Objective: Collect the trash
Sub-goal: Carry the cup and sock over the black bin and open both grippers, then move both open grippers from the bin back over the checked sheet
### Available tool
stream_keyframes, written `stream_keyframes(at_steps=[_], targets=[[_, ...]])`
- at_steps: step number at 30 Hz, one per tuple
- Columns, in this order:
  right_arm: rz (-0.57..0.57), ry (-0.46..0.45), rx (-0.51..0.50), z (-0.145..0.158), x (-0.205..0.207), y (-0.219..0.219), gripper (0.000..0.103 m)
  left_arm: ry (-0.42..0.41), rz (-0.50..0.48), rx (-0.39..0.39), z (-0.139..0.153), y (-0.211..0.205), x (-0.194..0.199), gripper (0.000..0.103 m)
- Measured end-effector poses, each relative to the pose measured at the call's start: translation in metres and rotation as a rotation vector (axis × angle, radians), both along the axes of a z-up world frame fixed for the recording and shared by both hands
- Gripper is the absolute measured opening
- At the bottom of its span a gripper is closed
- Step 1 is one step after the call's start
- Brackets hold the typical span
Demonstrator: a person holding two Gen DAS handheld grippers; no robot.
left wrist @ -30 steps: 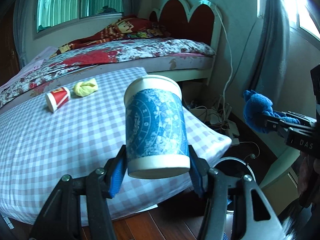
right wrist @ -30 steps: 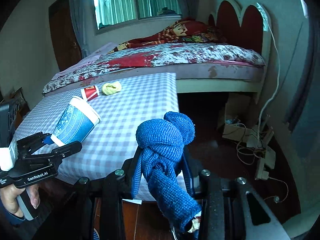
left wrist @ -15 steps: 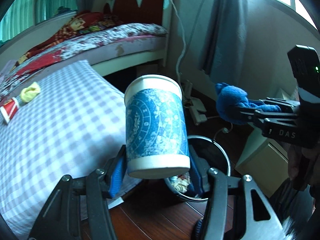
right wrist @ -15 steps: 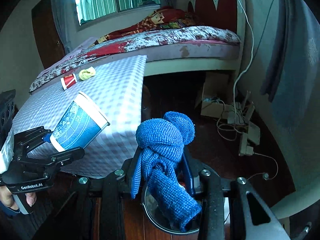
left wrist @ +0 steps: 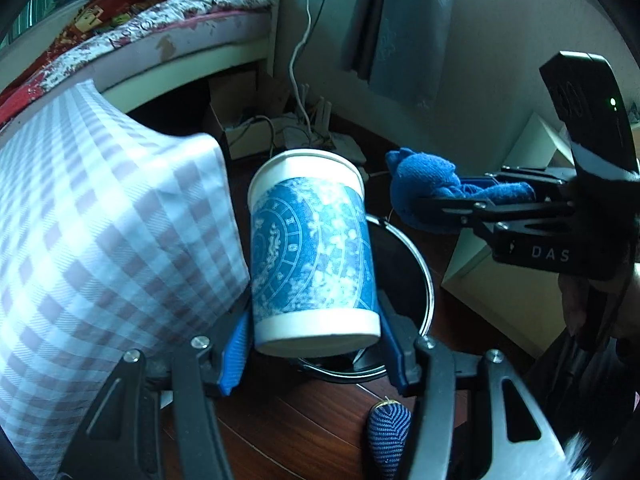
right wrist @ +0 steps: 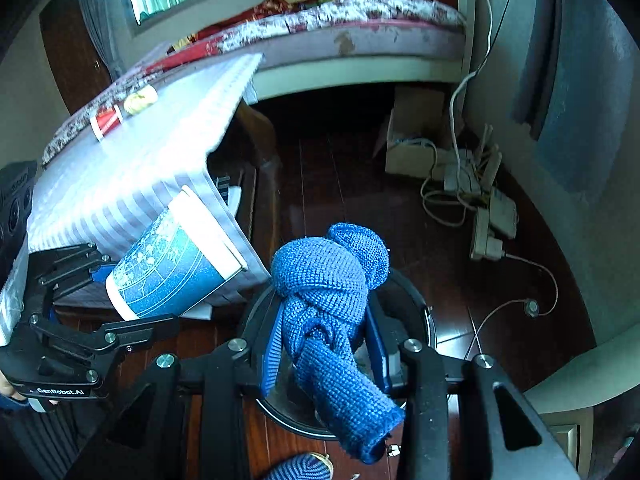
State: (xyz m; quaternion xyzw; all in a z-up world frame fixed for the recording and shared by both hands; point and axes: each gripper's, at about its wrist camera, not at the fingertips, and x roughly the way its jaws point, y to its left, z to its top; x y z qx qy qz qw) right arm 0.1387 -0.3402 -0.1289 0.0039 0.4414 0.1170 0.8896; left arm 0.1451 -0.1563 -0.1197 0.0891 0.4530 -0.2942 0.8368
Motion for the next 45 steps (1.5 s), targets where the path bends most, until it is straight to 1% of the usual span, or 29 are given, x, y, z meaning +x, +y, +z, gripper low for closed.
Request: stream_keyframes(at_steps=[4,7,9,10,11,13,15,17,24,32,39,45], targets=[[-0.005,0.039,0.009,-0.020,0.006,-0.006,0.039,0.037,-0.008,0.024,-0.015,-0.006,0.004,0.057],[-0.008,0.065,0.009,-0.032,0.009,-0.009,0.039,0.060,-0.010,0.024,-0.023,-0.011,0.007,0.057],[-0.002,0.088,0.007,-0.039,0.011,-0.009,0.040,0.072,-0.018,0.024,-0.029,-0.015,0.007,0.059],[-0.004,0.102,-0.010,-0.044,0.013,-0.009,0.046,0.078,-0.007,0.031,-0.033,-0.016,0.008,0.062],[-0.028,0.118,-0.045,-0.049,0.016,-0.010,0.068,0.083,0.010,0.049,-0.037,-0.017,0.011,0.077],[-0.097,0.135,-0.100,-0.057,0.019,-0.018,0.102,0.075,0.057,0.067,-0.042,-0.012,0.011,0.093],[-0.135,0.146,-0.114,-0.059,0.019,-0.025,0.102,0.072,0.092,0.070,-0.045,-0.006,0.010,0.095],[-0.148,0.152,-0.128,-0.059,0.019,-0.028,0.102,0.054,0.123,0.078,-0.044,-0.002,0.008,0.102],[-0.133,0.155,-0.145,-0.059,0.018,-0.019,0.102,0.011,0.179,0.091,-0.040,0.009,0.010,0.102],[-0.133,0.128,-0.145,-0.054,0.014,-0.014,0.102,-0.004,0.213,0.090,-0.034,0.018,0.010,0.102],[-0.138,0.102,-0.131,-0.042,0.009,-0.010,0.102,-0.028,0.232,0.083,-0.017,0.026,0.003,0.102],[-0.135,0.059,-0.117,-0.026,0.000,0.003,0.102,-0.065,0.255,0.072,0.000,0.036,-0.003,0.102]])
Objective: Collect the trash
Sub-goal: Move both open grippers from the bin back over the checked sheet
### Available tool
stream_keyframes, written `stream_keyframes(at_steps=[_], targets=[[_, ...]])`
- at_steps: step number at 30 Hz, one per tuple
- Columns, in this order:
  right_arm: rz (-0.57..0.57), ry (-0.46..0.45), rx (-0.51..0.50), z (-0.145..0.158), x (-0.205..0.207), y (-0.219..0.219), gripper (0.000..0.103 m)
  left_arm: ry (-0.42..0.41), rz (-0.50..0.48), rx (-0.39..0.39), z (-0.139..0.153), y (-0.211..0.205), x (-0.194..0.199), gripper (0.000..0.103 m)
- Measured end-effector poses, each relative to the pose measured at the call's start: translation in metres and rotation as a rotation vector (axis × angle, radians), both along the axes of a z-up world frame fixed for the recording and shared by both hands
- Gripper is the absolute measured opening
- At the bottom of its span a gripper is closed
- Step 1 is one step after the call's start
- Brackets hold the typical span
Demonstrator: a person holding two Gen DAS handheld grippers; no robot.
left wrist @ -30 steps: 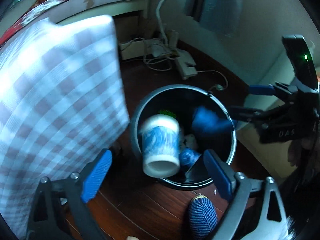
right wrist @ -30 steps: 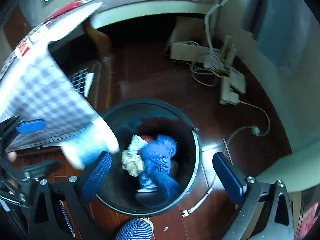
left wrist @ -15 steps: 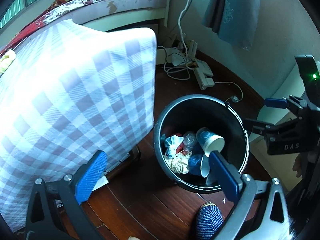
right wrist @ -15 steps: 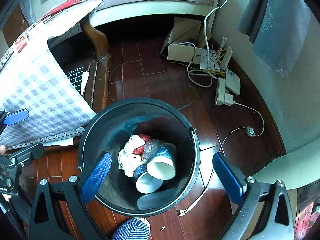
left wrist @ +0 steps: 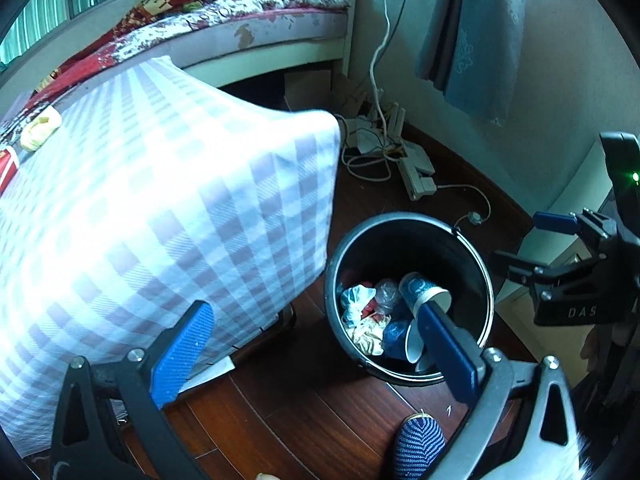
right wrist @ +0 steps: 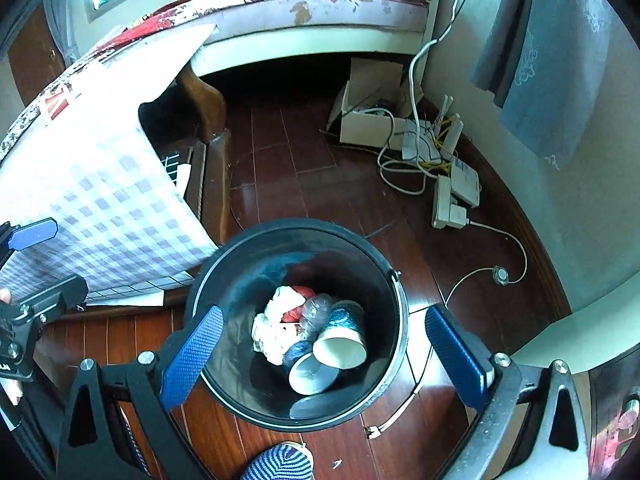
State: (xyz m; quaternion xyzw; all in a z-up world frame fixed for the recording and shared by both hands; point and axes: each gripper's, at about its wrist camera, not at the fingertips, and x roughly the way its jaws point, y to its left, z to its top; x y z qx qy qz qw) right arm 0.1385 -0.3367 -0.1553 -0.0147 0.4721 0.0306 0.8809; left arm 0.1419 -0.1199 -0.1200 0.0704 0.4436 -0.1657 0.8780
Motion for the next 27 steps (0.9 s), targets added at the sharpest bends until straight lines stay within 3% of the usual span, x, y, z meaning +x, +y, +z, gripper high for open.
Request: stream_keyframes(at_steps=[8,27], targets=[[-0.008,-0.075,0.004,0.027,-0.003,0.017,0.102,-0.045,0.061,-0.002,0.015,0.024,-0.007,0.102],[0.107,-0.173,0.016,0.068,0.005,0.091,0.102,-0.123,0.209,-0.005,0.041,0.093,-0.013,0.102]])
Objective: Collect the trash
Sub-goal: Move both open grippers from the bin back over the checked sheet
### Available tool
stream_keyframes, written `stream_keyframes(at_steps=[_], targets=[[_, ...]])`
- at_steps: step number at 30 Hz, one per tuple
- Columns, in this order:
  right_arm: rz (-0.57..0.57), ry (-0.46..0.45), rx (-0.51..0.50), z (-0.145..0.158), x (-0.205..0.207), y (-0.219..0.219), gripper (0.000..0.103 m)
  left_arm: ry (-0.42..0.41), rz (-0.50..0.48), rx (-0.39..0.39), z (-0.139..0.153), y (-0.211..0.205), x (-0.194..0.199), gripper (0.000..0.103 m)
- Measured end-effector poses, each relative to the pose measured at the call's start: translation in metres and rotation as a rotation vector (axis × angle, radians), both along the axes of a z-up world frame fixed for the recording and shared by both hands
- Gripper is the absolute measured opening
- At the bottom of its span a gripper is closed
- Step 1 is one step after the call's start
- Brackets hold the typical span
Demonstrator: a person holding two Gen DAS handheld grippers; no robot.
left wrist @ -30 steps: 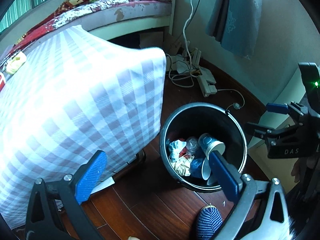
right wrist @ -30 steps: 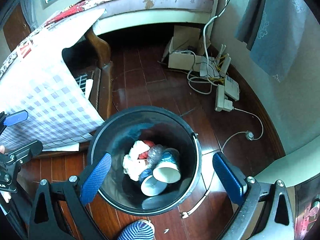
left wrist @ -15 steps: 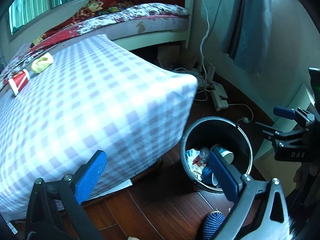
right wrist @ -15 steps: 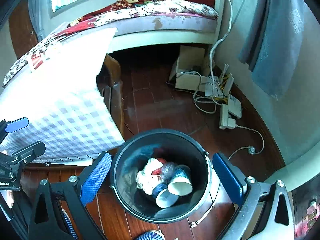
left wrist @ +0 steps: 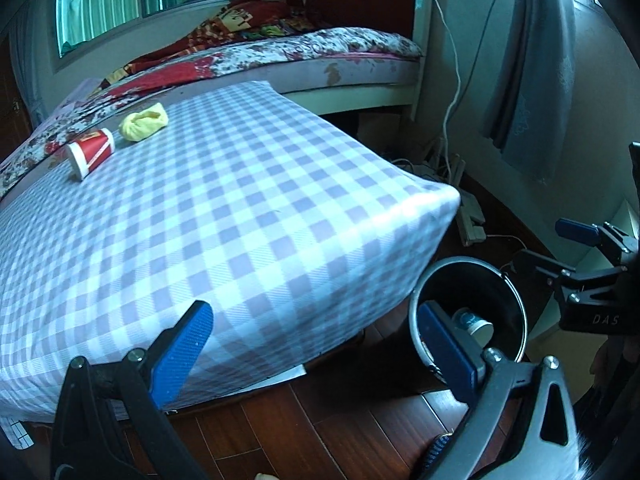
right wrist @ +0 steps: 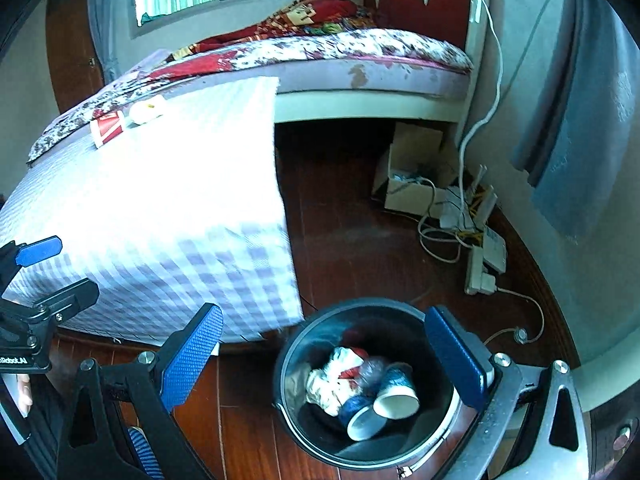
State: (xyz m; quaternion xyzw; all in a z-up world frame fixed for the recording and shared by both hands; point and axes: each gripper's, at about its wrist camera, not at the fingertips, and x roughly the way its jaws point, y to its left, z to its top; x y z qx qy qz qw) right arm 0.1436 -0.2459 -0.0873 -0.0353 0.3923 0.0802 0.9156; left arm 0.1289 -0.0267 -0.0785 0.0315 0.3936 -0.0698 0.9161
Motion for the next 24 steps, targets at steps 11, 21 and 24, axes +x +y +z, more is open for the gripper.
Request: stream_keyframes(at_steps=[11,21,24], targets=[[0.080,-0.046,0.011,0.012,0.013,0.052,0.102,-0.025,0.092,-0.020,0.008,0.050,0.003,0.102],[0.161,-0.065,0.016,0.022,0.028,0.100,0.102,-0.034,0.205,-0.006,0.011,0.107,0.004,0.102],[0.185,-0.063,0.021,0.027,0.036,0.115,0.102,-0.043,0.240,0.011,0.019,0.127,0.003,0.102]])
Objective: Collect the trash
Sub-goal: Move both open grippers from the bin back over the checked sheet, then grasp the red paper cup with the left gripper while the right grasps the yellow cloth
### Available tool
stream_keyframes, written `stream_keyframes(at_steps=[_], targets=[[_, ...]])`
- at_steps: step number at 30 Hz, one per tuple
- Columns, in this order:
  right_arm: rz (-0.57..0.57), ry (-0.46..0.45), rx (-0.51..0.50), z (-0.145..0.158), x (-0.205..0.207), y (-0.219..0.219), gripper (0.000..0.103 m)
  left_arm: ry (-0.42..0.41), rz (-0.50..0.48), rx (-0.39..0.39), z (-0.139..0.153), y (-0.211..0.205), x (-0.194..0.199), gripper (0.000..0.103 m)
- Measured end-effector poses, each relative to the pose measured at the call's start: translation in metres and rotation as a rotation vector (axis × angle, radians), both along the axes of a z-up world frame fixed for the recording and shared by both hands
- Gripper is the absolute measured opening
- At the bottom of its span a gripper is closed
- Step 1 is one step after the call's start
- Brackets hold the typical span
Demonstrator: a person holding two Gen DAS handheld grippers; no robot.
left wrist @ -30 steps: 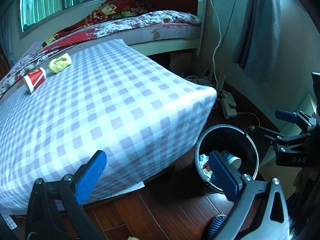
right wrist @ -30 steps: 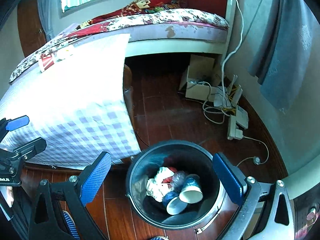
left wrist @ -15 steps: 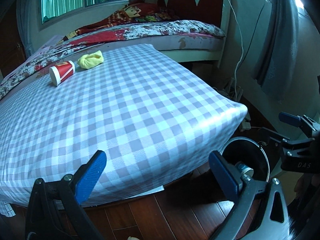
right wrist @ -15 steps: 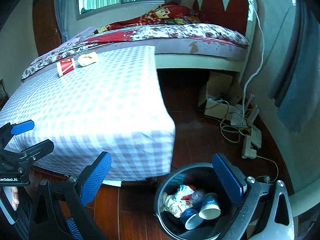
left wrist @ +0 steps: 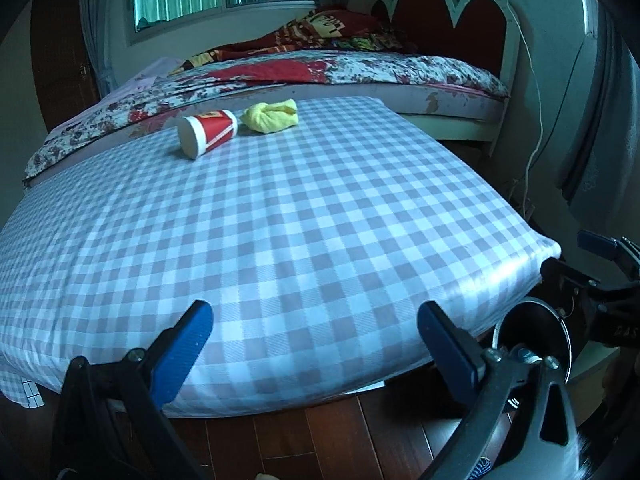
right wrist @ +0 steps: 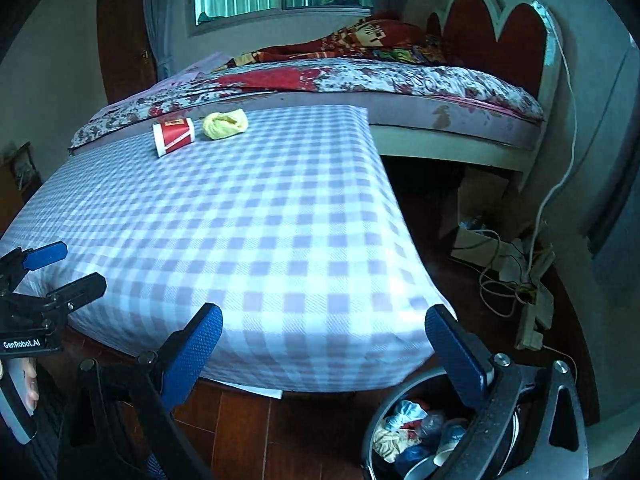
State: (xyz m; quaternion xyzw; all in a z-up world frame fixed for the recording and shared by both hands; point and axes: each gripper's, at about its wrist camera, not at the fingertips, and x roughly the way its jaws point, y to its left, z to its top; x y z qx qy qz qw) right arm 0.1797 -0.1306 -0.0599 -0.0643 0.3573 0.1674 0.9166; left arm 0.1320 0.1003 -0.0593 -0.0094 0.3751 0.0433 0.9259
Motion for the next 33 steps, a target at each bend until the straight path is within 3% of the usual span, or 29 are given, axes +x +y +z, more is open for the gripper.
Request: stream_keyframes(at_steps=[8,12,14,20,24,33], targets=[[0.079,0.025,0.043,0.014,0.022,0.041,0.102,-0.032,0.099,0.044,0.025,0.058,0.010,0.102],[0.108,0.013,0.019,0.016,0.044,0.071,0.102,-0.032,0.109,0.007,0.027,0.087,0.028,0.095],[0.130,0.013,0.003,0.016,0.063,0.090,0.102,-0.024,0.106,0.002,0.023,0.099,0.044,0.089],[0.212,0.074,-0.053,0.015,0.134,0.150,0.102,-0.012,0.156,0.017,0.007,0.142,0.111,0.088],[0.258,0.065,-0.055,0.014,0.181,0.186,0.102,-0.018,0.135,-0.027,0.005,0.163,0.154,0.087],[0.331,0.058,-0.079,-0.001,0.254,0.247,0.102,0.008,0.021,-0.068,-0.011,0.169,0.228,0.055]])
